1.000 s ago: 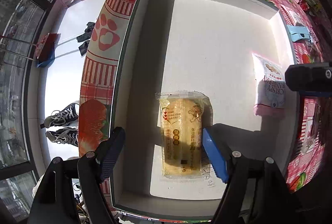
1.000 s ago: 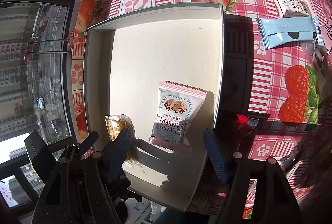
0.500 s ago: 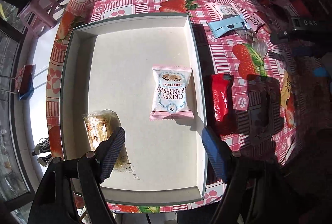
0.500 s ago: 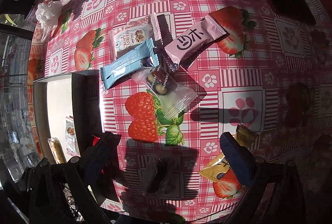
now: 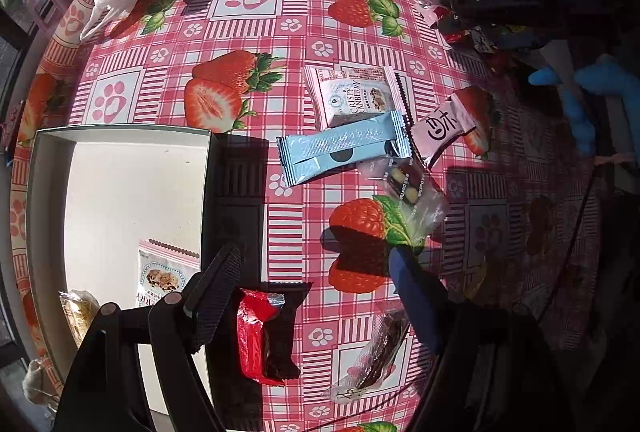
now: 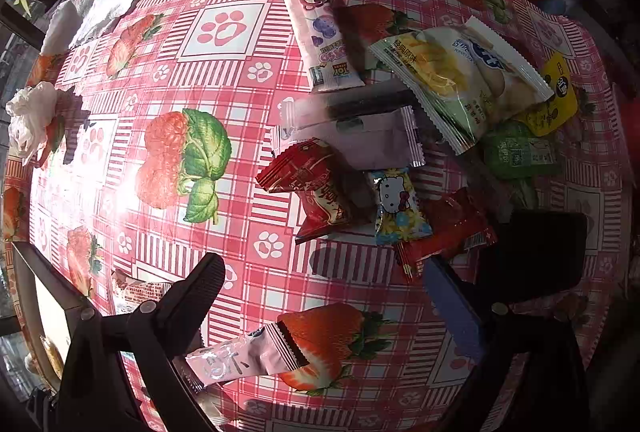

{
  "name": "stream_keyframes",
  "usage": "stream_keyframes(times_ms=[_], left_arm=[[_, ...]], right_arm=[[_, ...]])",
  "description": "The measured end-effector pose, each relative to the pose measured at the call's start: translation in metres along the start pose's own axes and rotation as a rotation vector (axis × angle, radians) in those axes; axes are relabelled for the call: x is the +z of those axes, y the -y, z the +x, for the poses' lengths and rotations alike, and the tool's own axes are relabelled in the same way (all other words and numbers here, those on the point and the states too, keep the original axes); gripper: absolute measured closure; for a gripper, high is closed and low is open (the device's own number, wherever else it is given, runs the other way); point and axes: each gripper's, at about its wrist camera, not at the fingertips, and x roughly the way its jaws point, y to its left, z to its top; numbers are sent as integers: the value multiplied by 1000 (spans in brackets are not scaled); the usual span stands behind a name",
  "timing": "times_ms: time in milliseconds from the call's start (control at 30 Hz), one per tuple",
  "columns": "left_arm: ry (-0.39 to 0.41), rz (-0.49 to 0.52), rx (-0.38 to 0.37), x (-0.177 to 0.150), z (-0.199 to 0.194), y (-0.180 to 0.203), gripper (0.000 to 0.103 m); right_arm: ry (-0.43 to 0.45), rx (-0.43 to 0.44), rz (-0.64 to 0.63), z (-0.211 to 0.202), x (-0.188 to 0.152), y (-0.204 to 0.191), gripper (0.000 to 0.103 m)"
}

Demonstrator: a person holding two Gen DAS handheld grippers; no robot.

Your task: Organize snacks

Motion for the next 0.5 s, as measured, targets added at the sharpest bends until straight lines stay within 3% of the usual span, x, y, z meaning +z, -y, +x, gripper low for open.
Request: stream_keyframes(times_ms=[67,233,267,300,400,500], left_arm=[[-16,-70,-20,14,6,-2,23],[-37,-187,-71,44,16,-3,23],[-33,-190,-68,49,16,-1,23],[-24,-183,-60,55,15,2,23],[14,-108,-10,73,13,15,23],[33,16,52,94,24,32,23]], right_arm=[[-3,-10,-43,10,12,-7,27],[-16,-17,-68,26,25,-10,30],[-12,-13,-81,25,25,-11,63],[-42,19,-94,30,25,-13,78],[-28,42,-94,26,22,-14,78],[-26,165,-32,19,5,-1,78]])
